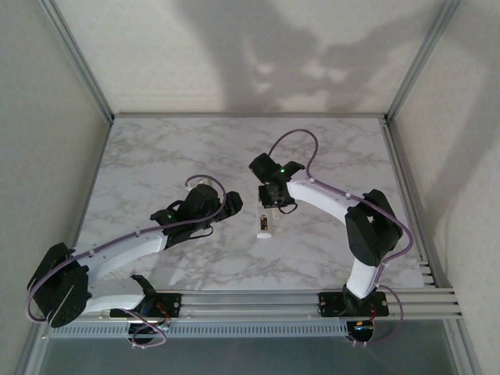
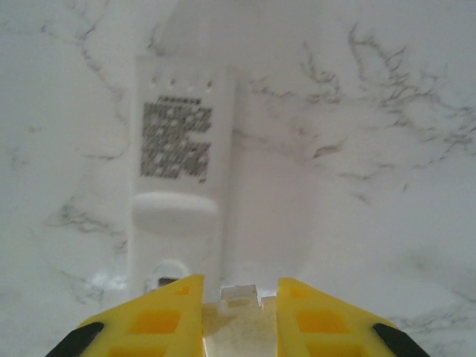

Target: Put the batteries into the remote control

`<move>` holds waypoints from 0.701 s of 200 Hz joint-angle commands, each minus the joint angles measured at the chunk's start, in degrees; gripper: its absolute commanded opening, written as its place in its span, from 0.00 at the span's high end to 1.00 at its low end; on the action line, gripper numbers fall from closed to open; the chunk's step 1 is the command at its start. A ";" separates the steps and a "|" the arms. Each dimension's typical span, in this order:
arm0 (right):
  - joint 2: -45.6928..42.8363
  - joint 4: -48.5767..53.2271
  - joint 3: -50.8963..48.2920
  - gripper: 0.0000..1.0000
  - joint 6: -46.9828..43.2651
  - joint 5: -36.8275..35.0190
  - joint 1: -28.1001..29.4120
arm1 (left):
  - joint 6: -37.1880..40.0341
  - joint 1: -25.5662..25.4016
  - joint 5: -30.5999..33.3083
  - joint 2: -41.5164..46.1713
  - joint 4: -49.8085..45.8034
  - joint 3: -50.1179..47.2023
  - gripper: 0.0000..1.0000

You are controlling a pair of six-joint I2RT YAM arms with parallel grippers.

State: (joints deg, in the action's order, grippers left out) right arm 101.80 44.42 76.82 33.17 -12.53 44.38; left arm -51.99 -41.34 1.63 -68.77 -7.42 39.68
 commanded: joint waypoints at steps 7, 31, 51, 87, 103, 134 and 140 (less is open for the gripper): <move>2.04 2.04 2.58 0.76 7.72 -5.23 3.54 | -1.05 1.15 3.11 4.25 -4.06 -2.79 0.01; 3.40 2.50 2.67 0.76 11.05 -7.12 5.49 | -1.11 2.03 3.35 7.66 -5.01 -4.55 0.00; 3.76 2.06 1.64 0.76 13.62 -8.21 6.60 | -1.66 2.54 4.41 10.27 -6.20 -5.59 0.01; 4.18 1.15 0.26 0.75 17.49 -10.82 8.97 | -2.22 3.54 4.55 13.80 -7.26 -7.47 0.00; 5.09 1.76 0.60 0.75 18.61 -11.92 9.80 | -2.18 3.68 4.44 14.51 -7.96 -7.94 0.01; 6.69 1.30 0.35 0.75 19.57 -12.21 10.13 | -2.02 3.98 4.26 15.98 -8.57 -8.72 0.00; 7.00 1.07 0.27 0.75 19.63 -12.16 10.21 | -1.91 4.14 4.20 16.16 -8.59 -8.89 0.01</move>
State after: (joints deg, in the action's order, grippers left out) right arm 107.15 44.80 77.89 50.30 -22.11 54.06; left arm -53.45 -38.02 4.56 -54.28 -13.98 31.97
